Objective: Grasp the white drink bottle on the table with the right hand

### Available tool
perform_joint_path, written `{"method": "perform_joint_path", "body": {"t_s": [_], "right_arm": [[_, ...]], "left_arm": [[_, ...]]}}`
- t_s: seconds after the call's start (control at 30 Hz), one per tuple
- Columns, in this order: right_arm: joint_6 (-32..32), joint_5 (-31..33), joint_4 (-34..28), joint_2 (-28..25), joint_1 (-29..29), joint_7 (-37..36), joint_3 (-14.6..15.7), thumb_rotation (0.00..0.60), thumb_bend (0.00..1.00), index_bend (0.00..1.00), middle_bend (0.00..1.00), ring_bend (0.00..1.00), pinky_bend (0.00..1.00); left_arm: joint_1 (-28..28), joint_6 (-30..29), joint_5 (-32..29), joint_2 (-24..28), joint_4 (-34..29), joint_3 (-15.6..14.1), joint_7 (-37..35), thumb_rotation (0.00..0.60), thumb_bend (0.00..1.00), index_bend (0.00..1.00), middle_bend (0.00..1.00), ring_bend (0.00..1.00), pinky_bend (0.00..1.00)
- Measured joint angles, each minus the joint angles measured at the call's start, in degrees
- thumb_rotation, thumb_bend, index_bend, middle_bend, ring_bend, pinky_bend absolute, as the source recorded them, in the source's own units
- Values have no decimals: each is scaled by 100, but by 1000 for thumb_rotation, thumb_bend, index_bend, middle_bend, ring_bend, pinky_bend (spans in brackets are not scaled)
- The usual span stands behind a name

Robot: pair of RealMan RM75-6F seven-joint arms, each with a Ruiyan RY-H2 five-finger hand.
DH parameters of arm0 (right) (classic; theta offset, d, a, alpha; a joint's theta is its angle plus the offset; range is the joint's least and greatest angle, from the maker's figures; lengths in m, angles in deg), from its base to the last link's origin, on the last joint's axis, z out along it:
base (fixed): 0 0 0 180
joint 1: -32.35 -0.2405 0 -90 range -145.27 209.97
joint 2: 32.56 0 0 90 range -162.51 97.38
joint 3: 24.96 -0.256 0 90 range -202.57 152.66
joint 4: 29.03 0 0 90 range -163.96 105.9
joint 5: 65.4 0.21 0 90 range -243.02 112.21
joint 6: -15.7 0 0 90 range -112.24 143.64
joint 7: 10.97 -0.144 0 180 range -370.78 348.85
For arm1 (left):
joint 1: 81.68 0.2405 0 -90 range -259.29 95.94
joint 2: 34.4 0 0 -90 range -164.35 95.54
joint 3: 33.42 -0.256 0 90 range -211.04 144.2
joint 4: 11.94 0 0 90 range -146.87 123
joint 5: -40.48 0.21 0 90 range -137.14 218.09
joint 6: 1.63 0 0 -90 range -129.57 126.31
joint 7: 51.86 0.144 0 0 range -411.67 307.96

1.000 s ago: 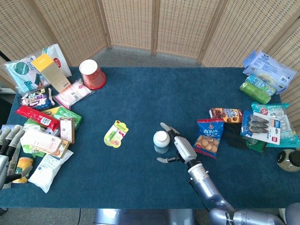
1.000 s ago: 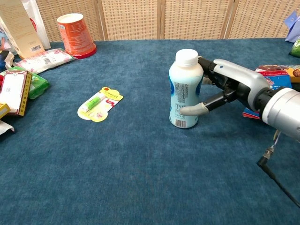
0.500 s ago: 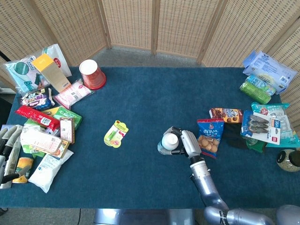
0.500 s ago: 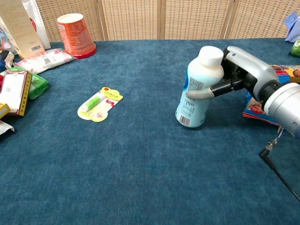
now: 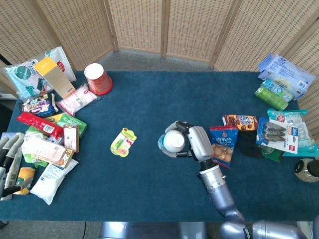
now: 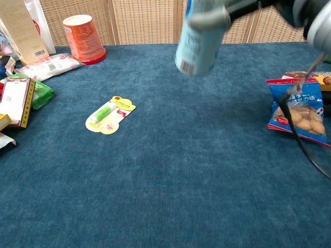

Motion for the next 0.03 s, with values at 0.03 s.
{"method": "perform_joint_path", "body": {"t_s": [0.03], "right_arm": [[-12,52,-125,-43,-46,133,-79,600,41,535,752,453,562]], "left_arm": [[-2,9,2,-1,2,-3,-1,600,0,6,0,0,0]]}}
